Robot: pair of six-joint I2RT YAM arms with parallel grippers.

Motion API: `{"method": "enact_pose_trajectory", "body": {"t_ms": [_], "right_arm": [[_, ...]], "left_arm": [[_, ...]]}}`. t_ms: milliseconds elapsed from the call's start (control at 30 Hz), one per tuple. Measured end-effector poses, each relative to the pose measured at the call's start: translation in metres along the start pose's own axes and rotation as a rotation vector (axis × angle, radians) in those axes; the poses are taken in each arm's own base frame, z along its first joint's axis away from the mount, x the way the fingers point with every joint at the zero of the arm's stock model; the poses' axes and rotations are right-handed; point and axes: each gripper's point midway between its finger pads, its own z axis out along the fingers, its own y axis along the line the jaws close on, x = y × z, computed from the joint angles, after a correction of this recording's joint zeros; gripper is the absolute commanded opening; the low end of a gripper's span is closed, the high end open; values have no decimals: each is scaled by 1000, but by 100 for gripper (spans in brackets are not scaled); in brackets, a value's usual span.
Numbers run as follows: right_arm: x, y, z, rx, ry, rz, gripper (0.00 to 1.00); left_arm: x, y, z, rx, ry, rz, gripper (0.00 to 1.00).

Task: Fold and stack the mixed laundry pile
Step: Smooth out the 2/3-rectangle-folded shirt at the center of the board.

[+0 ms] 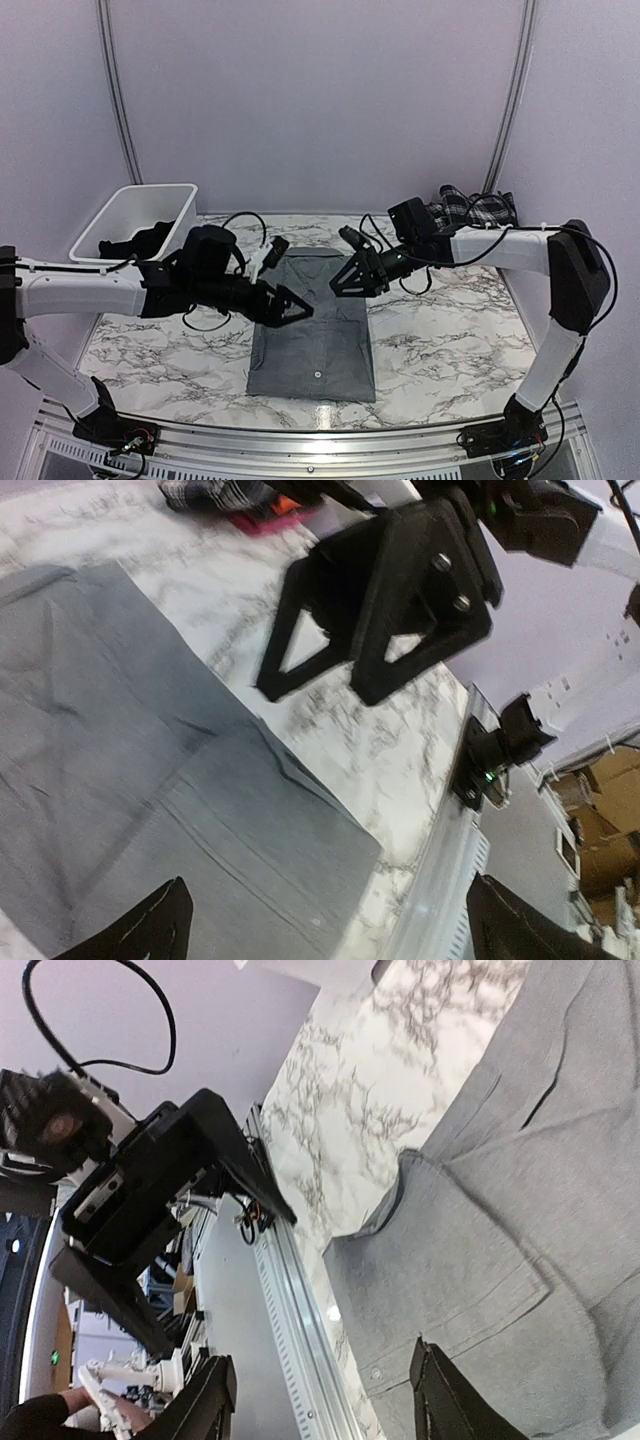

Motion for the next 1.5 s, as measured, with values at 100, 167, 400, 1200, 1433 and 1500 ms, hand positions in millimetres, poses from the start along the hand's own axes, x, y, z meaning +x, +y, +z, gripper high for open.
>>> {"method": "enact_pose_trajectory", "body": {"t_ms": [100, 167, 400, 1200, 1433, 1500], "right_arm": [[26, -5, 23, -31, 66, 69, 54], [35, -13, 37, -42, 95, 118, 53], [28, -26, 49, -68, 84, 189, 53], [69, -14, 37, -40, 112, 193, 49], [97, -35, 61, -50, 168, 210, 46], [100, -53, 64, -39, 166, 229, 45]], "left_arm": [[50, -34, 12, 93, 121, -69, 99], [81, -56, 15, 150, 196, -96, 99], [128, -73, 34, 260, 299, -192, 99], [102, -16, 39, 195, 121, -278, 99], [99, 15, 27, 102, 83, -280, 99], [116, 37, 30, 35, 119, -319, 99]]}}
